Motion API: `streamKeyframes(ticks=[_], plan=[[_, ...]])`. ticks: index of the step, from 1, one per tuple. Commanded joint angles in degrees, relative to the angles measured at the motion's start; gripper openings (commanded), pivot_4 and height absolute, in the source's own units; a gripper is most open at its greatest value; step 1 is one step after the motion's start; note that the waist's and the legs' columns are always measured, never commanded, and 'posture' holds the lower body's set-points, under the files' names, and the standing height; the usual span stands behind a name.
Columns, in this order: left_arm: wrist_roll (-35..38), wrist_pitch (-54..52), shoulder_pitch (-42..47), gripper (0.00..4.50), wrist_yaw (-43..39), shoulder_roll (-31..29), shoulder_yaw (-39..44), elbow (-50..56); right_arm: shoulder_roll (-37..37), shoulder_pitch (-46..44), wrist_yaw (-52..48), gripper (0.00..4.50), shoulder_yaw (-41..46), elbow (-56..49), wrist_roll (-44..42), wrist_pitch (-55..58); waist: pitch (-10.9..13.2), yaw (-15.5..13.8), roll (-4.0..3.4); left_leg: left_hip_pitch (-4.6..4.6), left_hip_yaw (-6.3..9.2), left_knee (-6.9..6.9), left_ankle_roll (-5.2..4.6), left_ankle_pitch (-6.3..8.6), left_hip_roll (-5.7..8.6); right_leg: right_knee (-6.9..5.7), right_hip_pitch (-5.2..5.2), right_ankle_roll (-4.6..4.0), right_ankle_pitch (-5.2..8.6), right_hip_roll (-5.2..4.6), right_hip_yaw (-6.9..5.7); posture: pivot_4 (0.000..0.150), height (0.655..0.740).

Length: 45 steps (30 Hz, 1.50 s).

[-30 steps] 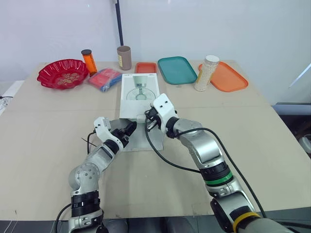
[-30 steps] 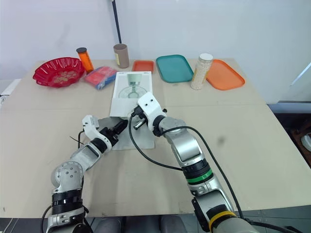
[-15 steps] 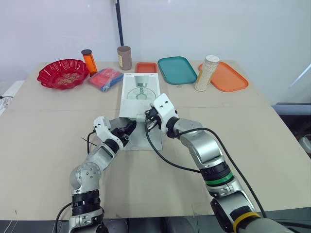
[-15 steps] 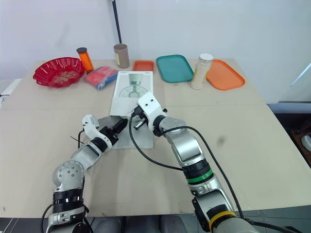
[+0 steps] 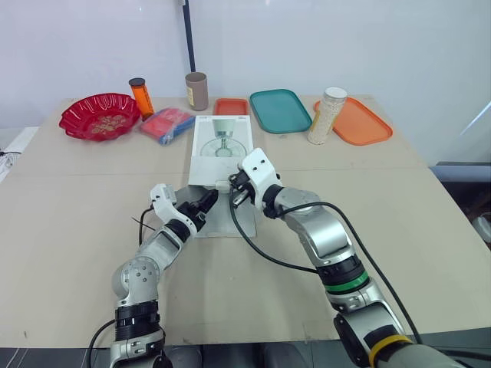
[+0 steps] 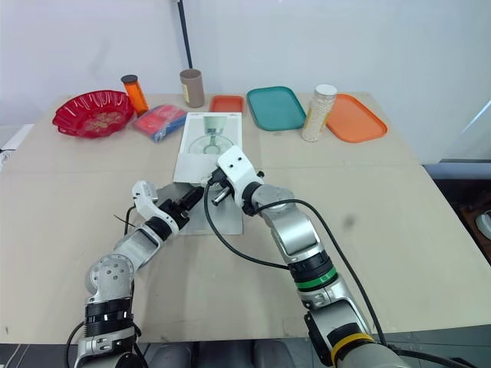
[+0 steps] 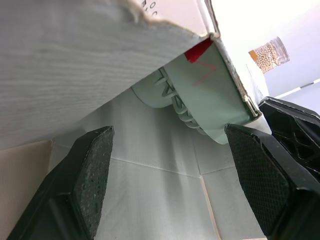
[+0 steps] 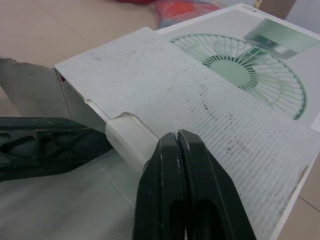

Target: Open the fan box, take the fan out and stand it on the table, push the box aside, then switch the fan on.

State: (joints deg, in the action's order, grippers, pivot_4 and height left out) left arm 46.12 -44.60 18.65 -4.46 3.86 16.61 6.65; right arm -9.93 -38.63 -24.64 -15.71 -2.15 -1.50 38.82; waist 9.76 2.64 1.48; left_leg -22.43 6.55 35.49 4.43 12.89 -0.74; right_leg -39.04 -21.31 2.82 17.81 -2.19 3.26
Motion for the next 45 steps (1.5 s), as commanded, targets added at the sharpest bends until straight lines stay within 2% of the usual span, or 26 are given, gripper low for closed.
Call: streamKeyframes(ticks=[1,17,26,36,45], plan=[[0.65,1.74,0.39,3.79,-0.9,0.78,-0.98,0.67,-0.4,0.96,-0.16,0.0,-0.79,0.2,0.71,0.81,0.0,0.0,0.0,0.0,0.0,0.0,0.0,0.0,0.0,0.0,0.0,0.0,0.0,0.0,0.0,0.15,0.74],[0.43,4.97,1.05,3.79,-0.97,3.48,-1.31,-1.74,-0.4,1.36,-0.3,0.0,-1.11,0.04,0.95,0.98,0.0,-0.02,0.0,0.0,0.0,0.0,0.01,-0.01,0.01,0.01,0.01,0.01,0.0,0.0,0.0,0.15,0.74],[4.22,8.46,2.48,3.79,-0.7,7.61,0.98,-4.49,-0.52,1.89,-0.59,0.0,-1.47,-0.78,1.31,1.27,0.01,-0.04,0.01,-0.02,0.01,0.0,0.01,-0.01,0.02,0.03,0.01,0.02,0.01,-0.01,-0.01,0.15,0.74],[5.56,9.31,2.47,3.79,-0.23,8.0,0.25,-4.69,-0.63,2.0,-0.79,0.0,-1.63,-0.88,1.46,1.31,0.01,-0.03,0.01,-0.03,0.02,-0.02,0.02,-0.01,0.02,0.06,0.0,0.04,0.02,-0.01,0.0,0.15,0.74],[7.3,10.66,3.76,3.79,0.52,10.25,0.76,-9.49,-0.86,1.73,-0.92,0.0,-1.66,-0.64,1.73,1.22,0.01,-0.04,0.01,-0.03,0.02,-0.02,0.02,-0.01,0.02,0.06,0.01,0.04,0.02,-0.01,0.0,0.15,0.74]])
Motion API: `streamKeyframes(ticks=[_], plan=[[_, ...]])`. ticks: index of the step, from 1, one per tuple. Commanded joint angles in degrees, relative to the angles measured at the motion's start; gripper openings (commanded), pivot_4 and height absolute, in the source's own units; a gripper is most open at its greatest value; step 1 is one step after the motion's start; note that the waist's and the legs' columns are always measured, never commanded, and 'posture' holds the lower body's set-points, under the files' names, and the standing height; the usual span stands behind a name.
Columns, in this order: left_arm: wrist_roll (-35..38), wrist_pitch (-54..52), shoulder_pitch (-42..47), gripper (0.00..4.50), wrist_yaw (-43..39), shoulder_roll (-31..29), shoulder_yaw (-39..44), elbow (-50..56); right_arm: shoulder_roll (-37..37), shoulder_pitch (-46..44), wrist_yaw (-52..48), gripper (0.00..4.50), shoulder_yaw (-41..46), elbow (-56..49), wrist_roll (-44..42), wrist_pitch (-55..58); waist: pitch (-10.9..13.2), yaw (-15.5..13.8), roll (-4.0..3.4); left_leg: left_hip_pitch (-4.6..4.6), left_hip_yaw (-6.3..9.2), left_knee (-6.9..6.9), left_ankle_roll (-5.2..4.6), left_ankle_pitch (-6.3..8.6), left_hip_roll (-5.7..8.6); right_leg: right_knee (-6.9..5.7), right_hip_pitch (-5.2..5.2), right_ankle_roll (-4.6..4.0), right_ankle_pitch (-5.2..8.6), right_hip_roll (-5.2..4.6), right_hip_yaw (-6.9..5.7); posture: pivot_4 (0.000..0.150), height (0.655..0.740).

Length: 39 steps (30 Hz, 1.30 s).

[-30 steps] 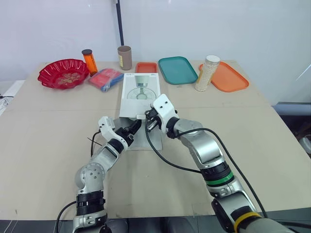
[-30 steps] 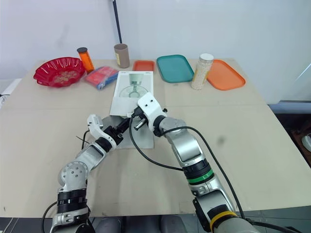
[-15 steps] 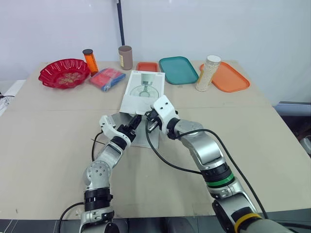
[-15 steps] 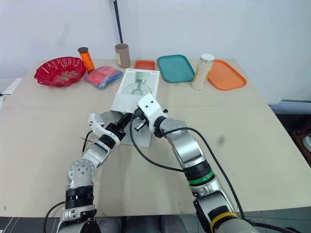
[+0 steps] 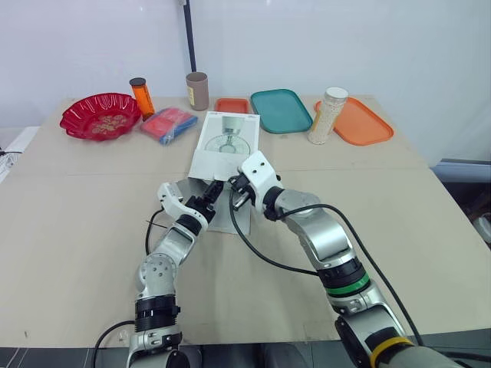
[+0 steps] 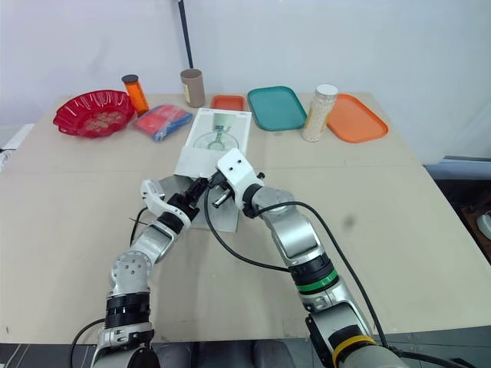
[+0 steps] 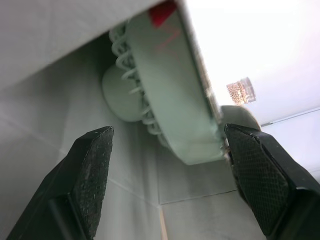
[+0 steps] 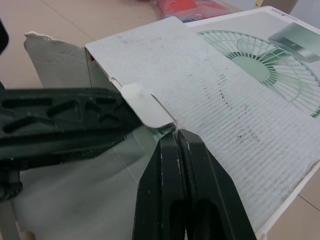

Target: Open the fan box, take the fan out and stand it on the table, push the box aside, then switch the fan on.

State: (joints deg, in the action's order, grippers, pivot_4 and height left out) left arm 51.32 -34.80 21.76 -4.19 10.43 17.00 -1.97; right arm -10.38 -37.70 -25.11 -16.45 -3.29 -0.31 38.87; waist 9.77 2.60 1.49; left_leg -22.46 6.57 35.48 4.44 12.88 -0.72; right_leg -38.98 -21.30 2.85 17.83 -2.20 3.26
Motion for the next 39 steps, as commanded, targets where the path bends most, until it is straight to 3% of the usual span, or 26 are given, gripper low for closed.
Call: streamKeyframes(ticks=[1,13,14,16,22,26,27,39], plan=[[2.58,1.37,0.81,3.79,0.33,3.98,0.49,-1.29,-0.45,0.79,-0.47,0.0,-0.88,0.4,0.51,1.27,0.0,0.01,0.0,0.0,0.0,0.0,0.0,0.0,0.0,0.0,0.0,0.0,0.0,0.01,0.0,0.15,0.74],[9.66,4.09,1.65,3.79,1.29,4.98,0.6,-3.13,-0.72,0.86,-0.6,0.0,-1.02,0.03,0.49,1.57,0.0,0.0,0.0,0.0,0.01,0.0,0.01,-0.01,0.0,0.0,0.0,0.0,0.0,0.0,0.0,0.15,0.74],[9.88,4.17,1.49,3.24,1.38,4.98,0.34,-3.05,-0.69,0.87,-0.58,0.0,-1.04,0.04,0.49,1.56,0.0,0.0,0.0,0.0,0.01,0.0,0.01,-0.01,0.0,0.0,0.0,0.0,0.0,0.0,0.0,0.15,0.74],[10.14,4.37,1.19,2.61,1.52,4.74,-0.23,-2.95,-0.68,0.87,-0.56,0.0,-1.1,0.03,0.49,1.54,0.0,0.0,0.0,0.0,0.01,0.0,0.01,-0.01,0.0,0.0,0.01,0.0,0.0,0.0,0.0,0.15,0.74],[11.54,4.97,0.33,2.61,1.57,4.88,-1.16,-2.74,-0.73,0.89,-0.62,0.0,-1.26,-0.04,0.45,1.55,0.0,-0.01,0.0,0.0,0.02,0.0,0.04,-0.03,0.01,0.0,0.01,0.01,0.0,0.01,0.0,0.15,0.74],[12.17,5.34,0.25,1.24,1.59,4.91,-1.41,-2.76,-0.67,0.93,-0.57,0.0,-1.34,-0.19,0.42,1.67,0.0,-0.01,0.0,0.0,0.02,0.0,0.05,-0.03,0.01,0.0,0.02,0.01,0.0,0.0,0.0,0.15,0.74],[12.24,5.58,0.27,1.1,1.6,4.79,-1.58,-2.81,-0.69,0.93,-0.57,0.0,-1.38,-0.21,0.41,1.68,0.0,-0.01,0.0,0.0,0.03,0.0,0.05,-0.03,0.01,0.0,0.02,0.01,0.0,0.0,0.0,0.15,0.74],[13.18,6.71,-2.12,0.98,2.98,5.17,-3.01,-1.22,-1.02,0.9,-1.05,0.0,-1.56,-0.61,0.54,1.96,0.0,-0.02,0.0,0.0,0.03,0.0,0.05,-0.03,0.01,0.01,0.01,0.02,0.0,0.01,0.0,0.15,0.74]])
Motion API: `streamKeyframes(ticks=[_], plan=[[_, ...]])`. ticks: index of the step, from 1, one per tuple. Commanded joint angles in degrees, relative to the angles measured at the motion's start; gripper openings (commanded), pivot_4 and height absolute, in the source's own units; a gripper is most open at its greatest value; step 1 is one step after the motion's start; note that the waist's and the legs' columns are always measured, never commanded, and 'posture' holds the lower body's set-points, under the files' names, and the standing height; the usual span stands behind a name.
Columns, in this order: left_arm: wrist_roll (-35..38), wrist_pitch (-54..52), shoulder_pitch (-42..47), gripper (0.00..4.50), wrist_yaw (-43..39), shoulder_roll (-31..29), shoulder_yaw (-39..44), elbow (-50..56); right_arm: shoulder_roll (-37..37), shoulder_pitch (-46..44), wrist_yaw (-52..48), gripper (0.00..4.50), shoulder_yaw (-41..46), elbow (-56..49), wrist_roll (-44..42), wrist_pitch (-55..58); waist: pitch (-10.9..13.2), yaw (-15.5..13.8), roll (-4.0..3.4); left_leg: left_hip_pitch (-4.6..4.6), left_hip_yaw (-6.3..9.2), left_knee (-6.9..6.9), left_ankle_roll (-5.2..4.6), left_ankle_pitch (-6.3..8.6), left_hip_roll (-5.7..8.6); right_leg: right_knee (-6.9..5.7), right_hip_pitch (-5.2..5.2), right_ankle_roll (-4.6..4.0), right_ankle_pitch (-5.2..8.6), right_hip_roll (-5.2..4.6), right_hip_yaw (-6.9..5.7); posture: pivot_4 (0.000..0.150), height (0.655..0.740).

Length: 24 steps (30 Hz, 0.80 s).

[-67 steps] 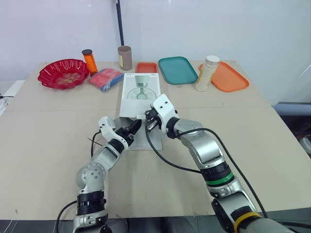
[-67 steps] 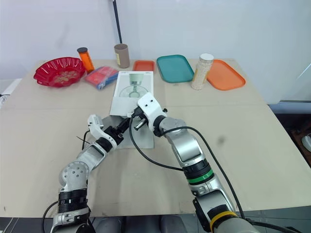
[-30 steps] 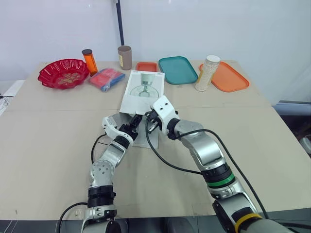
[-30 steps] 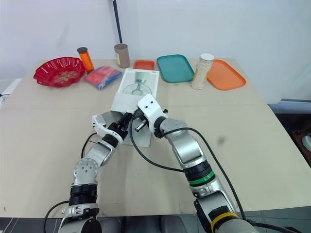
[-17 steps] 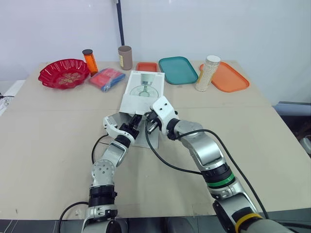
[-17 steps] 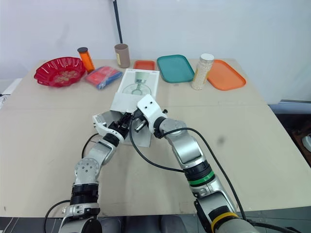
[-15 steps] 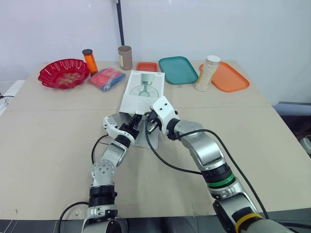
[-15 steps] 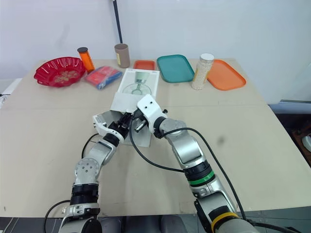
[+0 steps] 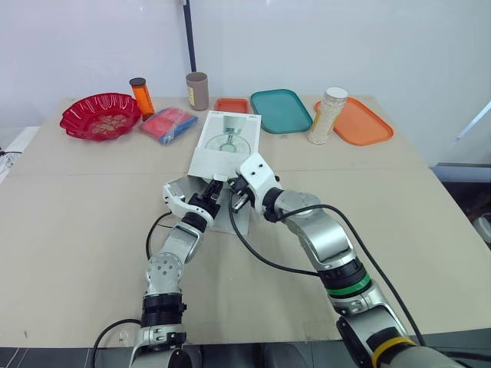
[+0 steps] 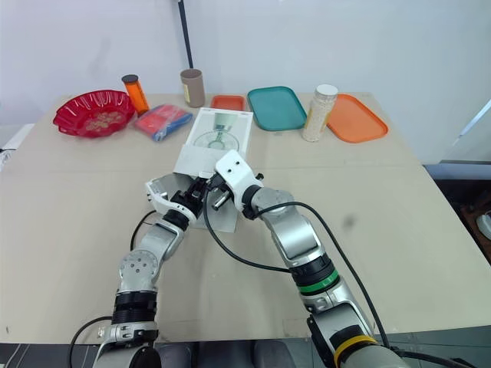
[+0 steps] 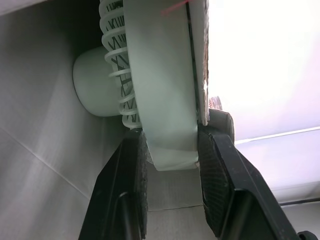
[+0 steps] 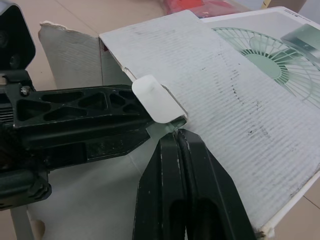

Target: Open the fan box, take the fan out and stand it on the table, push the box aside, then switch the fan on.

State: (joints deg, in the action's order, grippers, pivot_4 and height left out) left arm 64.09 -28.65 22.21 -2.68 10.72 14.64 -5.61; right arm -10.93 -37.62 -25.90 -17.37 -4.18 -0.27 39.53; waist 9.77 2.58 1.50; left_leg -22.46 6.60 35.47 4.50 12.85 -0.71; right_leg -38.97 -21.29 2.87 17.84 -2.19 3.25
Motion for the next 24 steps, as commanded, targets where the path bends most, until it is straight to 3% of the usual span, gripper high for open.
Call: streamKeyframes(ticks=[1,9,17,21,24], plan=[[0.85,0.31,-3.44,0.98,1.81,4.68,-0.56,3.34,-0.47,0.71,-0.3,0.0,-0.65,0.26,0.52,1.34,0.0,0.0,0.0,0.0,0.0,0.0,0.0,0.0,0.0,0.0,0.0,0.0,0.0,0.0,0.0,0.15,0.74],[1.09,-0.24,-5.56,0.98,2.73,3.81,-0.21,5.01,-0.52,-0.4,-0.48,0.0,1.01,-2.59,-0.55,3.33,0.02,0.03,0.0,-0.02,0.0,-0.03,0.0,0.0,-0.01,0.02,-0.02,0.0,0.0,0.01,0.01,0.15,0.74],[0.54,0.59,-4.53,0.98,2.99,4.52,-0.39,3.97,-2.67,-4.06,-4.31,0.0,6.88,-14.79,-8.19,13.95,0.13,0.07,-0.02,-0.09,0.0,-0.05,0.0,0.0,-0.02,0.04,-0.11,0.0,0.0,0.02,0.01,0.15,0.74],[0.46,0.26,-4.84,0.98,3.05,4.09,-0.48,3.76,0.4,-7.9,-2.11,0.0,12.66,-13.24,-12.09,15.65,0.13,0.09,-0.02,-0.09,0.0,-0.05,-0.01,0.01,-0.02,0.04,-0.11,-0.01,0.0,0.03,0.01,0.15,0.74],[0.38,0.06,-4.9,0.98,3.12,3.98,-0.55,3.76,0.25,-8.41,-1.0,0.0,11.86,-8.69,-10.88,12.67,0.12,0.05,-0.02,-0.09,0.0,-0.06,-0.01,0.01,-0.01,0.05,-0.1,0.0,0.0,0.01,0.0,0.15,0.74]])
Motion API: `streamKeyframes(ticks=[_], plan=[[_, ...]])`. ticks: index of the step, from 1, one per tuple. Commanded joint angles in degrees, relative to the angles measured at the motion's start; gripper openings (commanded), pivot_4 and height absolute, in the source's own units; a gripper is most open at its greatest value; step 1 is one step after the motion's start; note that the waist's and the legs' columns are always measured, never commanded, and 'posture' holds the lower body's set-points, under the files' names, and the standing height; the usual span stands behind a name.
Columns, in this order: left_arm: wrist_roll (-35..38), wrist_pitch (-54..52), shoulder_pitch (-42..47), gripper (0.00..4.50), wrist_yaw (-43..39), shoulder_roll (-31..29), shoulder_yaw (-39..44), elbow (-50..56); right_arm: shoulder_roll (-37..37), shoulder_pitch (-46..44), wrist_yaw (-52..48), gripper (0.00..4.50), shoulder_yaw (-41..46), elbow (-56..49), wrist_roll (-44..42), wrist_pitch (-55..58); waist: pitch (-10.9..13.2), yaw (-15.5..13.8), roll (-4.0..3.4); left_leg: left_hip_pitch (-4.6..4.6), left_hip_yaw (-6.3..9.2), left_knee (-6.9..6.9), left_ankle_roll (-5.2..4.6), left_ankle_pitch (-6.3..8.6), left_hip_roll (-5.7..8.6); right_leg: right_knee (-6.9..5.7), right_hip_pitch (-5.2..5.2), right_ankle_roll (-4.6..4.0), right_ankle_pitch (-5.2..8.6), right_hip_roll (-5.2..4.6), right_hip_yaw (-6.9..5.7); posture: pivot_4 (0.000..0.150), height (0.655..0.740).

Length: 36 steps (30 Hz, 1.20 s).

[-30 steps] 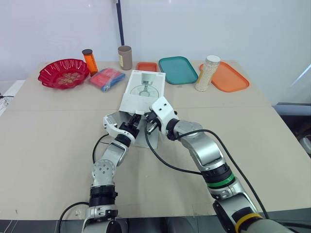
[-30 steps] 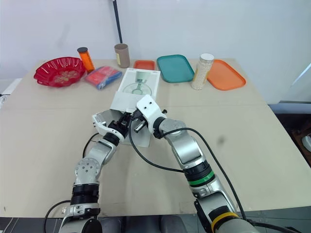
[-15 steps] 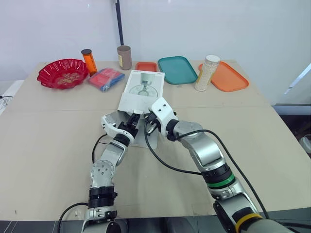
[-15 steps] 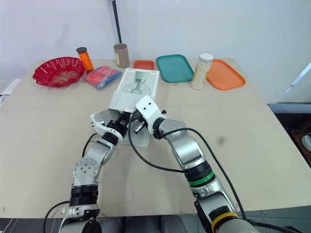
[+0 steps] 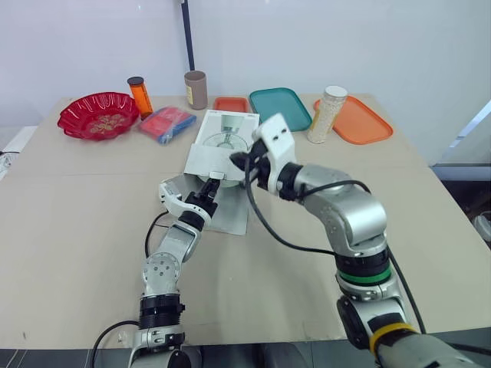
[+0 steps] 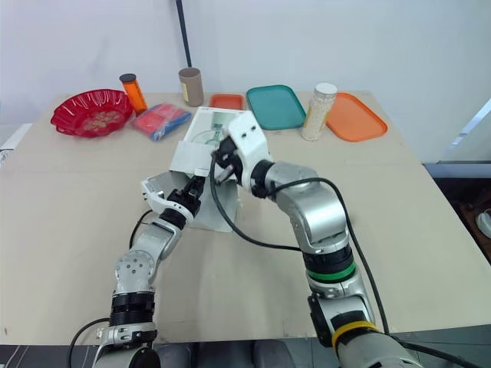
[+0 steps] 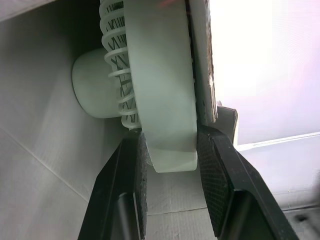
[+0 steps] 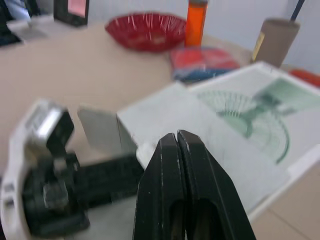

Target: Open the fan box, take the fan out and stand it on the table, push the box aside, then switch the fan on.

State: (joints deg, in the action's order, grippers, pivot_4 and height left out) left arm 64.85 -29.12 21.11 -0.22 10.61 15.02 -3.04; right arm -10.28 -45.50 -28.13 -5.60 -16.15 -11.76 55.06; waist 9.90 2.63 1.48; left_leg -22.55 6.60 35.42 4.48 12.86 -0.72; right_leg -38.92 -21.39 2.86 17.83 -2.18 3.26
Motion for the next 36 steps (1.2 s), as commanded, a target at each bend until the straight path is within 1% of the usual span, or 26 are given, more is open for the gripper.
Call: streamKeyframes(ticks=[1,5,8,11,15,18,24,27,30,36], plan=[[-0.38,0.51,-3.78,0.98,0.66,4.11,-0.94,1.22,-0.93,-0.42,1.51,0.0,-0.95,5.04,1.65,-4.53,0.0,0.0,0.01,0.0,0.0,0.0,0.0,0.0,0.0,0.01,0.0,0.0,0.0,0.0,0.0,0.15,0.74],[-0.17,0.4,-4.33,0.98,1.22,4.34,-0.99,2.07,-0.24,0.49,2.91,0.0,-3.99,17.78,5.28,-14.32,0.0,0.05,0.0,0.01,-0.02,0.0,0.0,0.0,0.0,0.01,-0.01,0.0,0.0,0.0,0.01,0.15,0.74],[0.04,0.43,-4.76,0.98,1.63,4.59,-1.02,2.64,0.2,0.28,2.81,0.0,-4.46,22.48,6.34,-19.21,0.02,0.08,-0.02,0.0,-0.04,0.0,0.0,0.0,0.0,0.0,-0.02,-0.01,0.0,0.0,0.03,0.15,0.74],[0.67,-0.28,-6.45,0.98,2.48,4.92,-1.54,4.59,0.69,-0.33,2.51,0.0,-4.38,25.65,6.56,-21.28,0.02,0.1,0.0,-0.01,-0.06,0.0,0.01,-0.01,-0.01,0.0,-0.03,-0.01,-0.01,0.0,0.05,0.15,0.74],[1.28,-0.63,-8.17,0.98,4.04,5.26,-1.34,6.54,0.69,0.43,2.18,0.0,-4.85,26.31,6.93,-20.53,0.02,0.09,0.0,0.0,-0.06,0.0,0.0,0.0,-0.02,0.0,-0.03,-0.01,0.0,0.01,0.05,0.15,0.74],[1.59,-1.84,-9.24,0.98,5.25,4.43,-1.32,8.08,0.91,1.3,2.35,0.0,-5.16,25.69,7.03,-20.37,0.02,0.12,0.0,0.0,-0.06,0.0,0.0,0.0,-0.02,0.0,-0.03,-0.01,-0.01,0.01,0.06,0.15,0.74],[4.52,-4.48,-12.32,0.98,8.8,4.3,-0.72,11.57,1.26,1.78,3.16,0.0,-5.3,24.84,7.19,-19.5,0.02,0.16,0.0,0.0,-0.06,0.0,0.0,0.0,-0.04,0.0,-0.03,-0.01,-0.01,0.02,0.06,0.15,0.74],[8.03,-5.67,-14.38,0.98,11.61,4.56,0.03,12.64,1.28,1.9,3.6,0.0,-5.28,24.72,7.29,-19.02,0.01,0.27,-0.01,0.02,-0.06,0.0,0.0,0.0,-0.05,0.0,-0.03,-0.01,-0.01,0.03,0.08,0.15,0.74],[10.65,-6.93,-15.8,0.98,13.91,2.72,-0.23,11.32,1.41,1.88,4.13,0.0,-5.28,24.64,7.32,-18.36,-0.02,0.33,-0.02,0.06,-0.09,-0.01,0.01,0.02,-0.08,0.0,-0.02,-0.01,-0.01,0.05,0.11,0.15,0.74],[10.64,-7.17,-18.2,0.98,16.47,-1.55,-2.4,10.57,2.41,2.49,4.49,0.0,-6.05,23.35,7.2,-17.4,-0.52,0.3,-0.1,0.31,-0.13,-0.01,-0.01,0.05,-0.07,0.0,0.21,-0.02,-0.01,0.07,0.16,0.15,0.74]])
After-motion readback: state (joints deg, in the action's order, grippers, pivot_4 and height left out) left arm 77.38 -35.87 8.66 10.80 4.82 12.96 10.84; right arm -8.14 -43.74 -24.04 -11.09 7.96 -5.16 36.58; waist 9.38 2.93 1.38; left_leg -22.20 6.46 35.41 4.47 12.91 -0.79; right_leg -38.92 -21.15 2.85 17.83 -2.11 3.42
